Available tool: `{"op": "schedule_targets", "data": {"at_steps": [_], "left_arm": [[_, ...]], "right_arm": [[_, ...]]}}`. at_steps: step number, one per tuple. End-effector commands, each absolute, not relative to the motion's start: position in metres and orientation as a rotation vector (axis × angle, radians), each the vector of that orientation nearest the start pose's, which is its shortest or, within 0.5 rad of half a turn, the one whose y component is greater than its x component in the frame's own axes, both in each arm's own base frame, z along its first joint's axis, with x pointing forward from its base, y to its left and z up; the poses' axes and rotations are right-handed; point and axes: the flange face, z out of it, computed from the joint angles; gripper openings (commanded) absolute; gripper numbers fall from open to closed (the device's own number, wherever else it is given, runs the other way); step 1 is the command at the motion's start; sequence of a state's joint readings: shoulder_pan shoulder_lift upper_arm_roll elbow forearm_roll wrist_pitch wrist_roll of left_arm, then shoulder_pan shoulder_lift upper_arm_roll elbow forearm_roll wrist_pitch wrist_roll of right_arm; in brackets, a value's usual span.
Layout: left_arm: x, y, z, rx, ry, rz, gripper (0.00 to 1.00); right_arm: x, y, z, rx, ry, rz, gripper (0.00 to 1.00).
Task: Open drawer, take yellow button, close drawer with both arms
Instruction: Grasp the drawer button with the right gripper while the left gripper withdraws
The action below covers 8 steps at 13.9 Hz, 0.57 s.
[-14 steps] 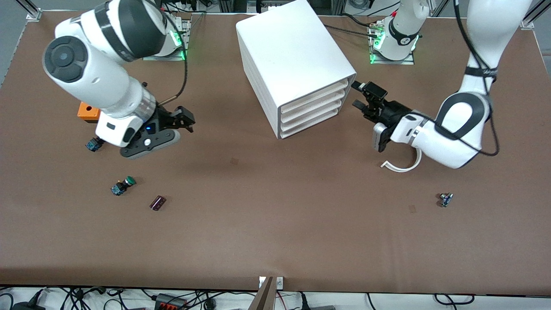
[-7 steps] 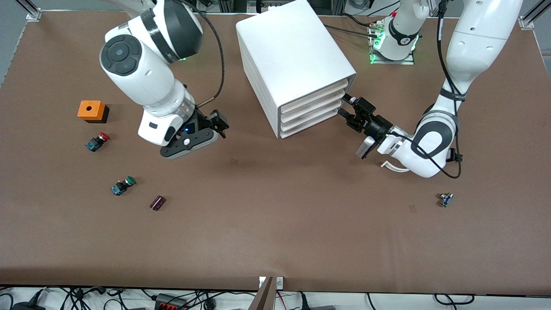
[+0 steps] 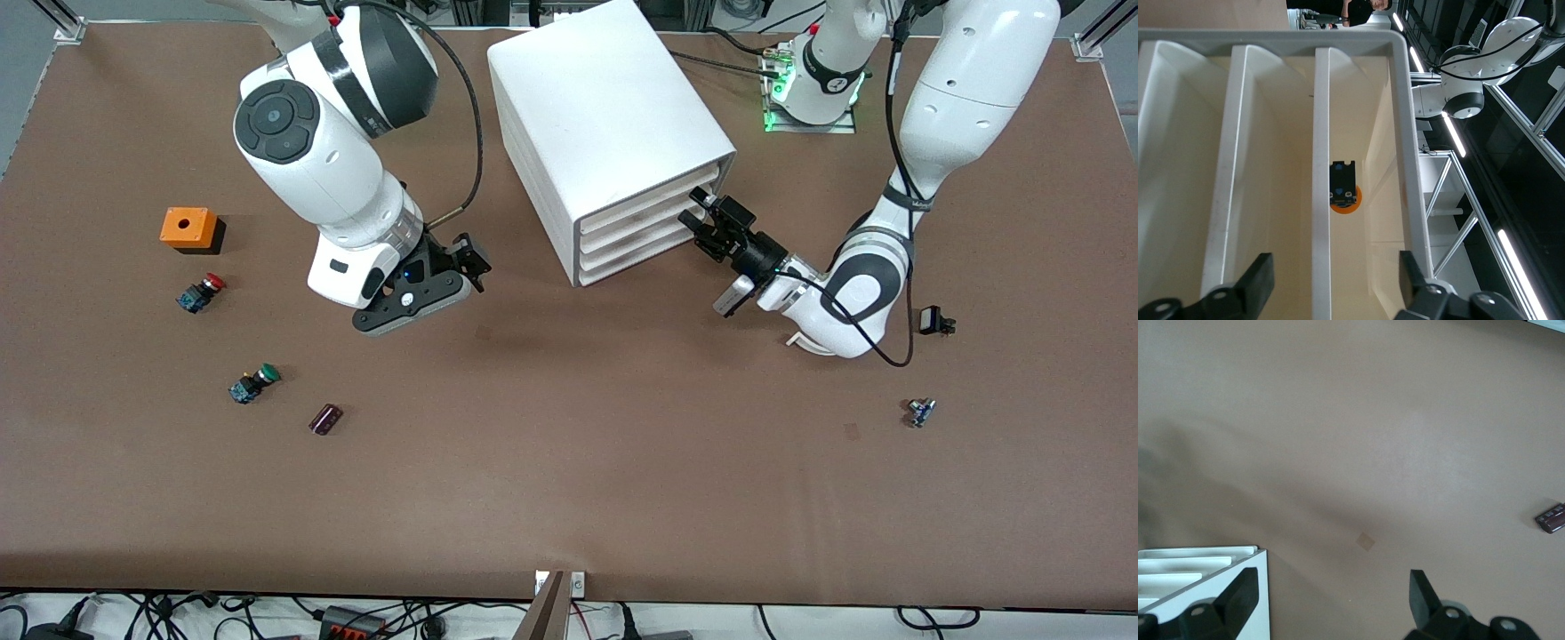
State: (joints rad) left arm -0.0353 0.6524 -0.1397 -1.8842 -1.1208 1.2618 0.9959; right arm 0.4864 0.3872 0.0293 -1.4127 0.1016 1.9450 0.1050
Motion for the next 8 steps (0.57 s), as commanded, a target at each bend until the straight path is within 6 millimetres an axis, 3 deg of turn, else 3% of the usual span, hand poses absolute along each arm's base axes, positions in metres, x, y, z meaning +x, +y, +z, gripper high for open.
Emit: {"op": "schedule_targets", "data": {"at_steps": [1,4,6,8], "left_arm": [[0.487,-0.218,0.197,1.409,-0.513,-0.542,0.78],[0.48,-0.225,0.192,1.412,-0.519,-0.555,0.61],[0.476,-0.227,0.193,1.412,-0.519,-0.562,0.35],[0.476,-0.226,0.195,1.417,-0.525,-0.562,0.18]], "right_arm": [[0.603,0.347,0.5,-2.927,-0.546,-0.168,1.0],[0.604,0.348,0.5,-2.925,-0.542,-0.174,1.0],[0.605,0.35,0.502,-2.897,-0.526,-0.175,1.0],[0.607,0.352,0.503,-2.879,-0.511,-0.171,1.0]]}}
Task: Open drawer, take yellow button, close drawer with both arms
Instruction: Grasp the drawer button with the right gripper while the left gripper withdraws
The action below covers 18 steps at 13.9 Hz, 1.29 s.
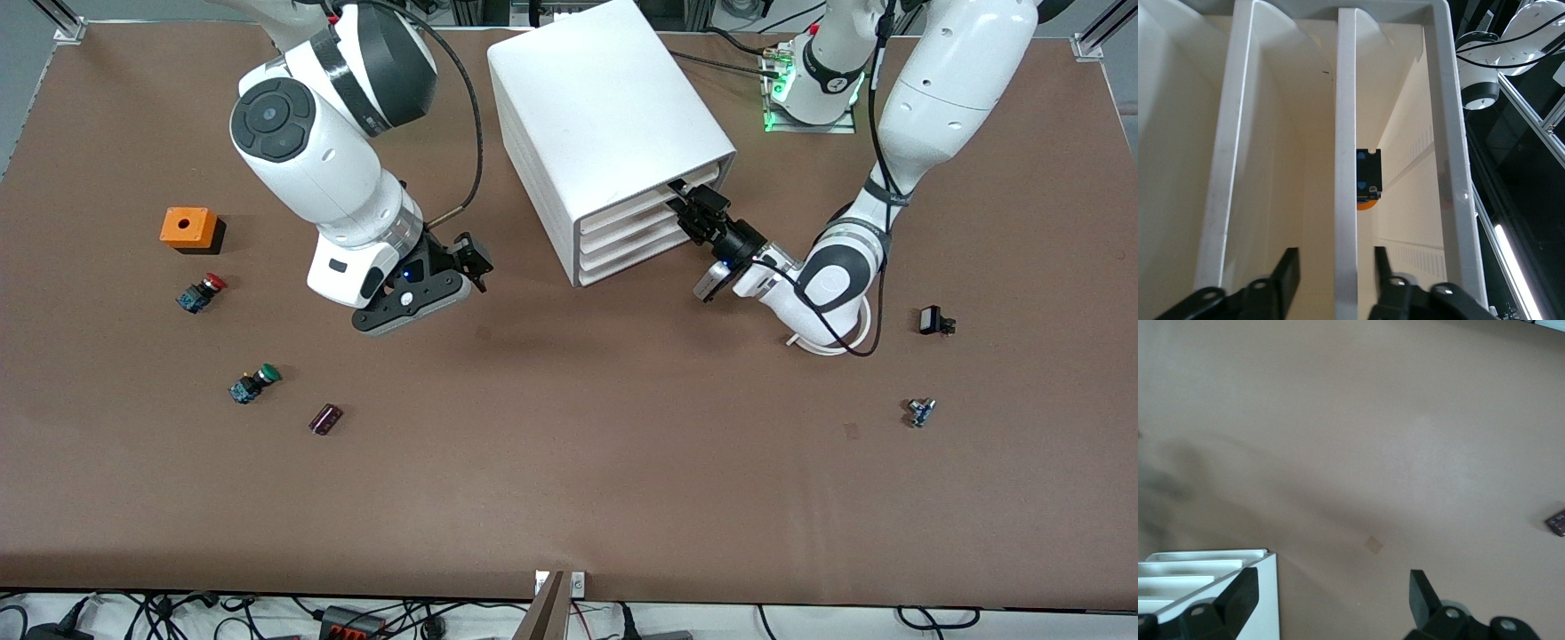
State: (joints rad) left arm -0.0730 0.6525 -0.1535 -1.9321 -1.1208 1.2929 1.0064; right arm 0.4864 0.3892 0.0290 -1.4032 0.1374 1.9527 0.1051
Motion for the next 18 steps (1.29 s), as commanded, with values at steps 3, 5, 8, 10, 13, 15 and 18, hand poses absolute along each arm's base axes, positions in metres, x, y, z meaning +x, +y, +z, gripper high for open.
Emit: {"op": "schedule_targets", "data": {"at_steps": [3,5,8,10,13,15,18], "left_arm": [[0.479,-0.224,0.202,1.423,-0.537,-0.553,0.05],[0.48,-0.223,0.203,1.427,-0.539,-0.551,0.03],[0.484,-0.219,0.204,1.433,-0.535,-0.548,0.03],[0.488,-0.214,0.204,1.45,-0.54,-0.556,0.03],[0.508,-0.199,0.211,1.495,-0.561,-0.545,0.03],[0.524,-0.19,0.214,1.527,-0.554,-0.549,0.03],[0.543,-0.183,0.215,1.549,-0.546,-0.538,0.03]], "right_arm": [[0.605,0.358,0.506,-2.873,-0.517,-0.181,1.0],[0.605,0.363,0.507,-2.869,-0.525,-0.193,1.0],[0.608,0.366,0.505,-2.864,-0.528,-0.205,1.0],[0.606,0.375,0.505,-2.858,-0.542,-0.211,1.0],[0.602,0.385,0.506,-2.849,-0.563,-0.219,1.0],[0.599,0.395,0.506,-2.839,-0.579,-0.24,1.0],[0.594,0.41,0.5,-2.825,-0.595,-0.259,1.0]]}}
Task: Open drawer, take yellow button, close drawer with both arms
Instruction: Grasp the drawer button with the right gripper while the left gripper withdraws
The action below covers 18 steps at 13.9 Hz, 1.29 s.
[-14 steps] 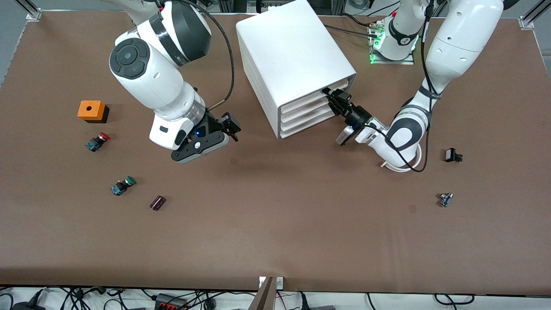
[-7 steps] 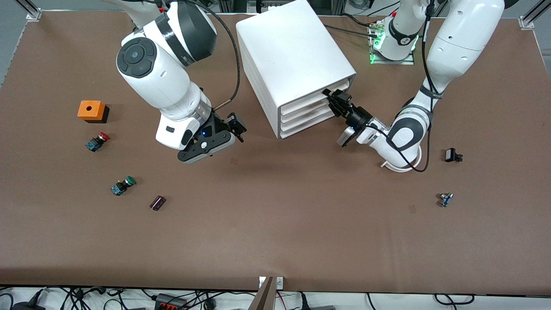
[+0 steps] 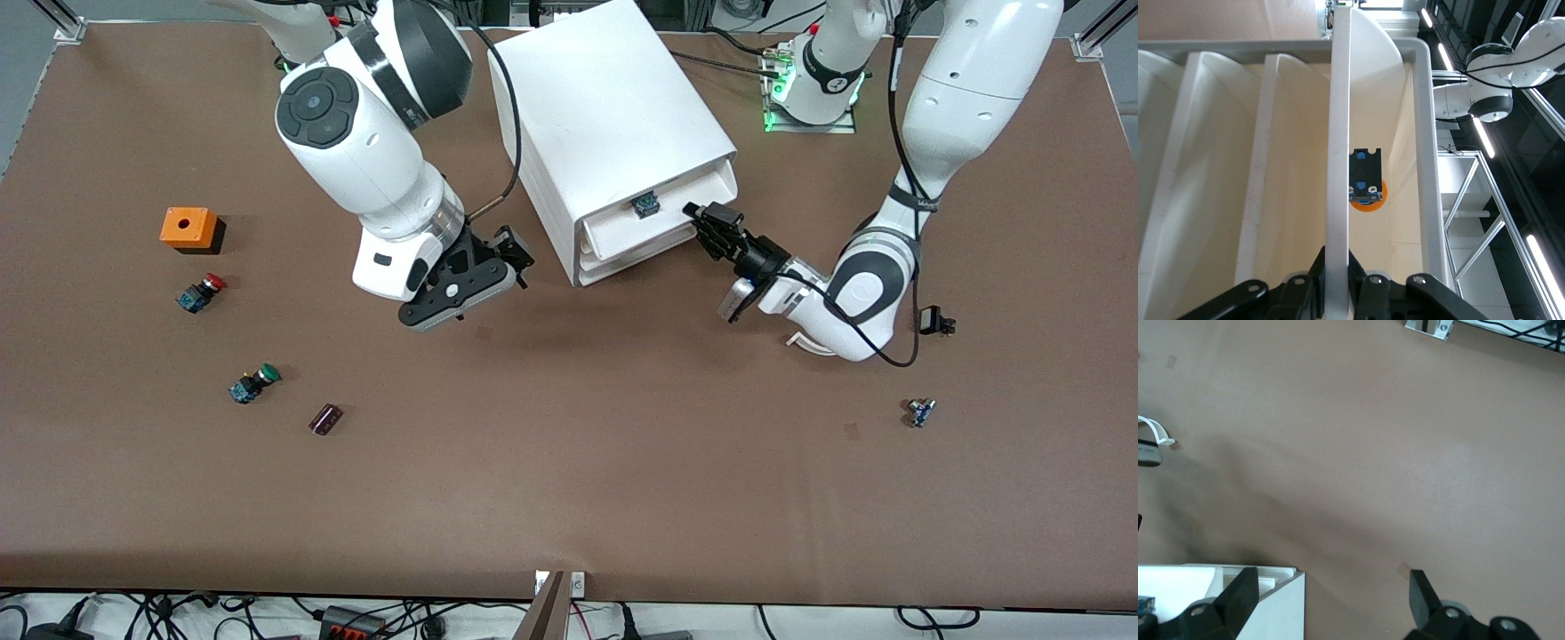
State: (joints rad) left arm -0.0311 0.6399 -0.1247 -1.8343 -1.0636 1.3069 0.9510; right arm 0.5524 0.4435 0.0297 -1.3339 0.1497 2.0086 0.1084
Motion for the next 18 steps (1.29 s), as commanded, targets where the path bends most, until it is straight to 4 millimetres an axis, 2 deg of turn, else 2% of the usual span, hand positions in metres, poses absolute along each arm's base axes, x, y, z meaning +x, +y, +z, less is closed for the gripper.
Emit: {"op": "schedule_targets", "data": {"at_steps": [1,4,9,11,15,16,17,18], "left_arm": [[0.551,-0.18,0.212,1.555,-0.541,-0.531,0.03],[0.569,-0.174,0.209,1.589,-0.546,-0.528,0.03],[0.584,-0.16,0.206,1.616,-0.536,-0.504,0.03],[0.592,-0.156,0.206,1.632,-0.53,-0.499,0.03],[0.599,-0.155,0.211,1.65,-0.513,-0.508,0.03],[0.6,-0.155,0.213,1.656,-0.504,-0.516,0.12],[0.603,-0.155,0.215,1.667,-0.488,-0.528,0.49],[0.604,-0.155,0.219,1.675,-0.477,-0.538,0.98]], "right_arm": [[0.591,0.417,0.5,-2.821,-0.592,-0.268,1.0],[0.578,0.437,0.5,-2.805,-0.628,-0.29,1.0],[0.549,0.484,0.498,-2.791,-0.642,-0.282,1.0],[0.546,0.502,0.497,-2.79,-0.639,-0.298,1.0],[0.519,0.552,0.49,-2.812,-0.674,-0.352,1.0],[0.512,0.563,0.487,-2.822,-0.674,-0.365,1.0],[0.506,0.572,0.484,-2.833,-0.674,-0.377,1.0],[0.503,0.576,0.479,-2.843,-0.678,-0.379,1.0]]}}
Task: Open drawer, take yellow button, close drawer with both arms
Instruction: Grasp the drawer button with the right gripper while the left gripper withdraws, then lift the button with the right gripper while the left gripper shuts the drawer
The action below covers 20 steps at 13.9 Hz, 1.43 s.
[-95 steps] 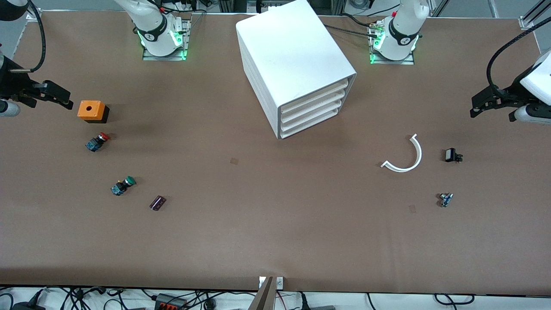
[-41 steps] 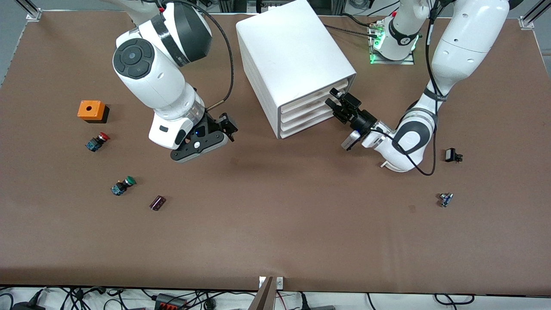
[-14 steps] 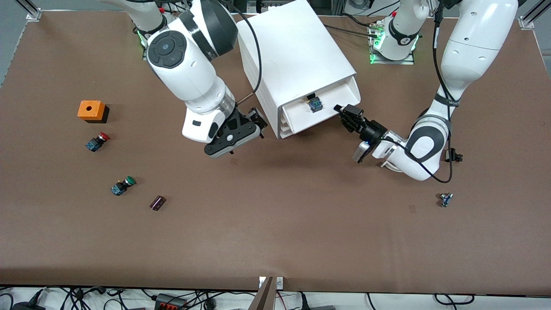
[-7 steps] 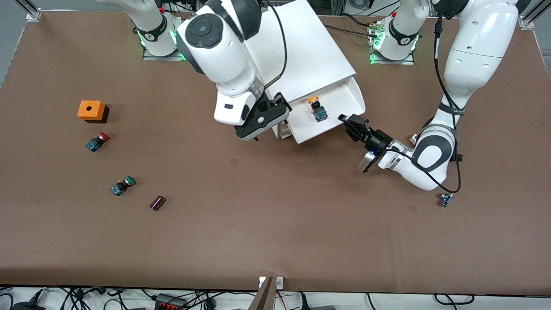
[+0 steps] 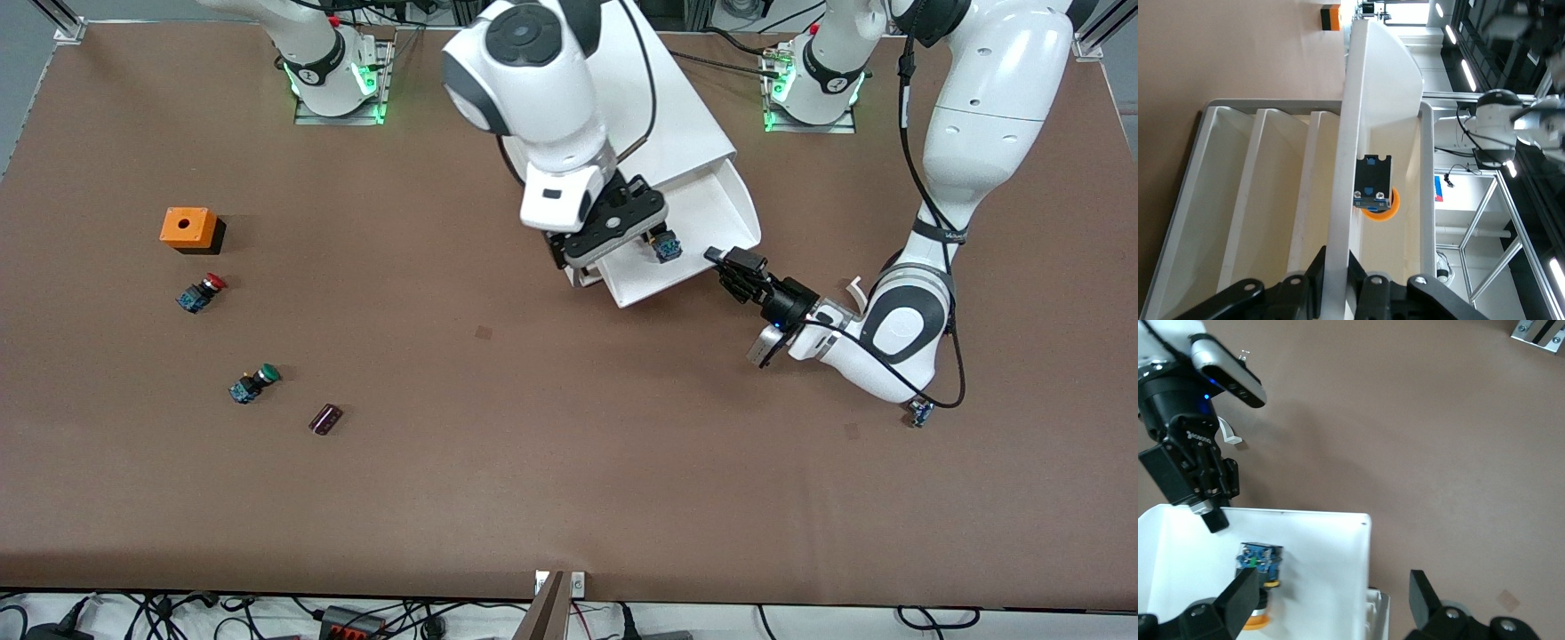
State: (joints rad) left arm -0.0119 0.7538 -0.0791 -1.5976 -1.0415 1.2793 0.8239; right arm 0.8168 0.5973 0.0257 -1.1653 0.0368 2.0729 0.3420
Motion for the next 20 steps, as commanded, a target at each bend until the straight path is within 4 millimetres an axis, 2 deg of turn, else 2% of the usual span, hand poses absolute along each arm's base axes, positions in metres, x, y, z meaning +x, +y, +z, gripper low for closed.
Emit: {"op": "schedule_targets", "data": {"at_steps": [1,3,4,7,11,13,14,17,19,20], "left_arm": [[0.606,-0.152,0.223,1.689,-0.463,-0.543,1.0],[0.611,-0.14,0.244,1.766,-0.411,-0.591,1.0],[0.617,-0.134,0.266,1.825,-0.404,-0.604,1.0],[0.636,-0.104,0.317,2.054,-0.408,-0.636,1.0],[0.656,-0.071,0.353,2.372,-0.368,-0.681,1.0],[0.662,-0.058,0.362,2.49,-0.241,-0.697,1.0],[0.664,-0.052,0.378,2.571,-0.184,-0.672,1.0],[0.665,-0.052,0.422,2.793,0.054,-0.601,1.0],[0.665,-0.062,0.443,2.976,0.162,-0.534,1.0],[0.664,-0.067,0.456,3.047,0.231,-0.482,1.0]], "right_arm": [[0.497,0.582,0.476,-2.844,-0.695,-0.379,1.0],[0.493,0.592,0.469,-2.842,-0.712,-0.377,1.0],[0.491,0.596,0.468,-2.838,-0.716,-0.381,1.0],[0.49,0.604,0.462,-2.826,-0.725,-0.393,1.0],[0.478,0.625,0.439,-2.82,-0.67,-0.417,1.0],[0.472,0.631,0.426,-2.843,-0.646,-0.412,1.0],[0.468,0.635,0.421,-2.855,-0.64,-0.412,1.0],[0.464,0.639,0.407,-2.882,-0.625,-0.407,0.98],[0.46,0.643,0.403,-2.882,-0.628,-0.394,0.84],[0.458,0.645,0.401,-2.88,-0.612,-0.389,0.81]]}}
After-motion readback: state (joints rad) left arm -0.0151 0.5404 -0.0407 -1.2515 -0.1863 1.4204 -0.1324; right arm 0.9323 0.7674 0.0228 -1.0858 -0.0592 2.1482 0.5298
